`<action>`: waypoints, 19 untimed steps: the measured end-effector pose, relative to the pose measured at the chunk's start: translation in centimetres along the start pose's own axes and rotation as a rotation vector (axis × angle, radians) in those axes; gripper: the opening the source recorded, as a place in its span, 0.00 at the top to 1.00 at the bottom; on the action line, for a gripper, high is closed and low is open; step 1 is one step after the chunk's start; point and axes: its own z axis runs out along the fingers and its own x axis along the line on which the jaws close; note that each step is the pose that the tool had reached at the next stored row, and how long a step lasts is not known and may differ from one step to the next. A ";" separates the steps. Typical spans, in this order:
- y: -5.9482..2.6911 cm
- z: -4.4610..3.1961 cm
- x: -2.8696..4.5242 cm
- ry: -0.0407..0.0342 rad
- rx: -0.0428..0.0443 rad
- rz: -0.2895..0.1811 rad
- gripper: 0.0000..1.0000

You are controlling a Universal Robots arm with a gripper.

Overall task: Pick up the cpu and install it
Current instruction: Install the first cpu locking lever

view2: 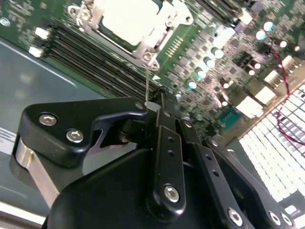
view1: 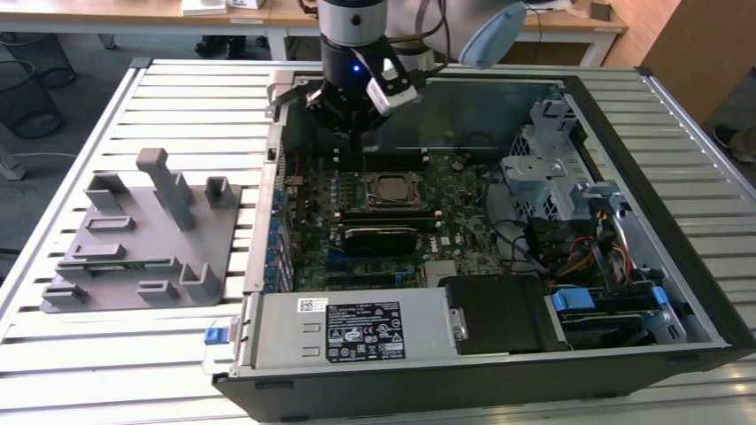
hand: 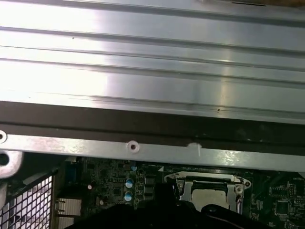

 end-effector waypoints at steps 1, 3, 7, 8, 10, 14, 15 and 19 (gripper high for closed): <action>-0.01 0.01 -0.25 0.0000 0.0000 0.000 0.89; -0.05 0.02 -0.90 0.0001 0.0000 0.000 0.89; -0.13 0.05 -2.02 0.0004 0.0001 0.000 0.89; -0.15 0.06 -2.09 0.0003 -0.0002 0.000 0.89; -0.20 0.10 -2.09 0.0003 -0.0019 0.000 0.89; -0.39 0.19 -2.08 -0.0026 -0.0513 0.001 0.89; -0.47 0.22 -2.08 -0.0030 -0.0555 0.001 0.89; -0.80 0.33 -2.07 -0.0033 -0.0554 0.005 0.89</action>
